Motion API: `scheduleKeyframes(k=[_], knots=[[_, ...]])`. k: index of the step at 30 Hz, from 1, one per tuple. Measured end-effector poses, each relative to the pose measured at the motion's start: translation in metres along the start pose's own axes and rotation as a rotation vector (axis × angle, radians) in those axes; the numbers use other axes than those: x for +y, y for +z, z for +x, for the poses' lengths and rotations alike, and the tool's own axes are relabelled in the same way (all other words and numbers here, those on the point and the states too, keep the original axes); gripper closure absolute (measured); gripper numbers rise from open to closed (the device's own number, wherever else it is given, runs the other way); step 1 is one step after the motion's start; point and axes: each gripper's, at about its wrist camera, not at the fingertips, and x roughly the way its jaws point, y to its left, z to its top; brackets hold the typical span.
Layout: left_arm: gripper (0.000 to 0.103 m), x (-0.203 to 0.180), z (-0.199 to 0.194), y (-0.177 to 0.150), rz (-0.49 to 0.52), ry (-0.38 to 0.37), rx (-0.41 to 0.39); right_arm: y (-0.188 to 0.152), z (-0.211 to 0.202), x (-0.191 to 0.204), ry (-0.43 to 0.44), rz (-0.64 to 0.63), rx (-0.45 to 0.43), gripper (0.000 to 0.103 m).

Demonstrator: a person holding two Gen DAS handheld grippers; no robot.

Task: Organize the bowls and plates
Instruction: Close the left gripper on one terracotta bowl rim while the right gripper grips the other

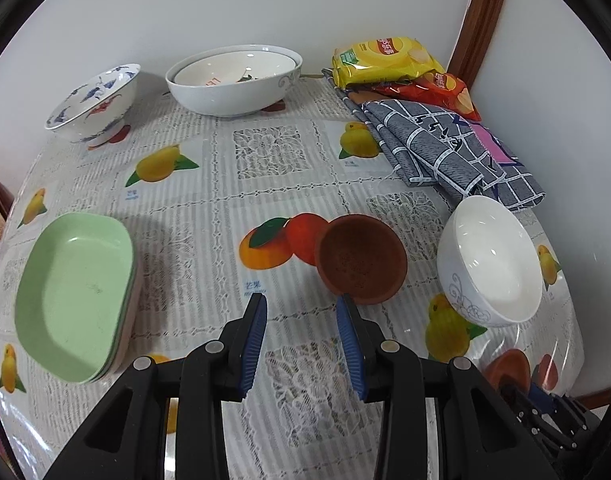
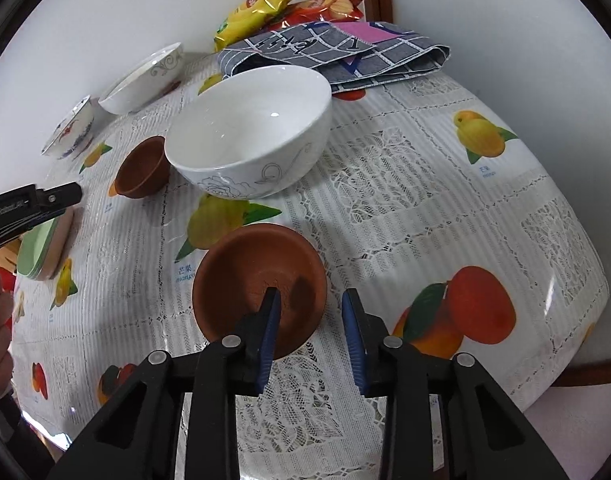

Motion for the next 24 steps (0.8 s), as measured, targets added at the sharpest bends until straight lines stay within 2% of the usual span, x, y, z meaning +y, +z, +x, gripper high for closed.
scheduleKeyframes(k=[3,10,24], knots=[[0.069,-0.001,0.012,0.006,-0.006,-0.004,0.014,0.001,0.006,-0.002,0.004,0.012,0.021,0.081],[0.069,-0.007,0.034,0.017,-0.014,-0.004,0.027,0.004,0.009,-0.008,0.036,0.055,0.005,0.081],[0.069,-0.011,0.066,0.025,0.002,-0.005,0.071,0.009,0.014,-0.004,0.042,0.042,0.001,0.081]])
